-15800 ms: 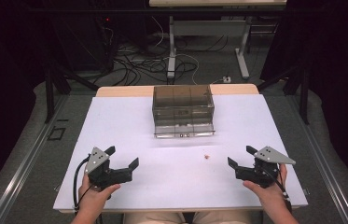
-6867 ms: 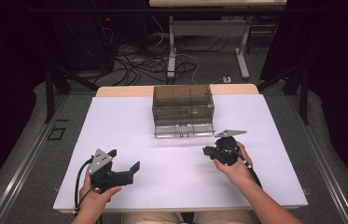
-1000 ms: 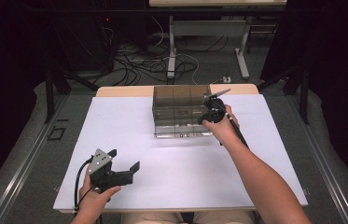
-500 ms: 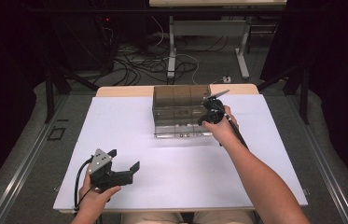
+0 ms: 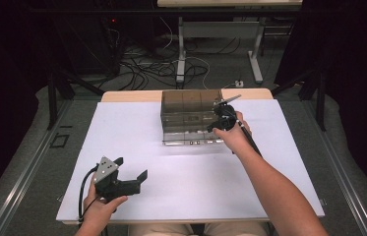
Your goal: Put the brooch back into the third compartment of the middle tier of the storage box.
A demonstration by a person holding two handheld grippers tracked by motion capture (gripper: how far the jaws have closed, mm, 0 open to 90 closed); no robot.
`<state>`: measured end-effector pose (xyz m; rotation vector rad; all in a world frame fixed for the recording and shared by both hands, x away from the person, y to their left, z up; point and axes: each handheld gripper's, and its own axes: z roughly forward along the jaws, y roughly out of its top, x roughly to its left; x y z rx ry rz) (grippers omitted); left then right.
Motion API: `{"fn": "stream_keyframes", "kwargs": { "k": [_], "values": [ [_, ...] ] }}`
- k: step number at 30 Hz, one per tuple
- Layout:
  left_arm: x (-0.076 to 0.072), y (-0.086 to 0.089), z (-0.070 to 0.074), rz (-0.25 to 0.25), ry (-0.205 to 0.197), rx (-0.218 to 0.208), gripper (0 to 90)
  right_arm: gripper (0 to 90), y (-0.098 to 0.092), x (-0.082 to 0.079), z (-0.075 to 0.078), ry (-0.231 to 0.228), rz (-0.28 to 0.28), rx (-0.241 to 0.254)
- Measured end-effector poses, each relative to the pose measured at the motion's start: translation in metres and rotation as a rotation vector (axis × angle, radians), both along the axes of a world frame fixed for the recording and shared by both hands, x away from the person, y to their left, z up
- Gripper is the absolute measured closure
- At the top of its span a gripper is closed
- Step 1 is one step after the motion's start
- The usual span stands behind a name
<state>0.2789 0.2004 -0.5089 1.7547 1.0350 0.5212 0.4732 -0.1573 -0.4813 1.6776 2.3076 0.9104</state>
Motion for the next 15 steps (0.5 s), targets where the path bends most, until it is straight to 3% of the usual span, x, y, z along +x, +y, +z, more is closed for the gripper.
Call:
{"fn": "stream_keyframes", "kwargs": {
  "k": [8,13,15],
  "values": [
    [0.0009,-0.0023,-0.0012,-0.004,0.008,-0.005,1.0,58.9,0.0018,-0.0022,0.0028,-0.082,0.075,0.005],
    [0.001,-0.0019,-0.001,-0.004,0.004,-0.003,1.0,56.2,0.003,-0.0039,0.0041,-0.112,0.076,0.005],
    [0.0008,-0.0023,-0.0012,-0.002,0.006,-0.003,1.0,53.2,0.003,-0.0044,0.005,-0.103,0.084,0.0]
  ]
}}
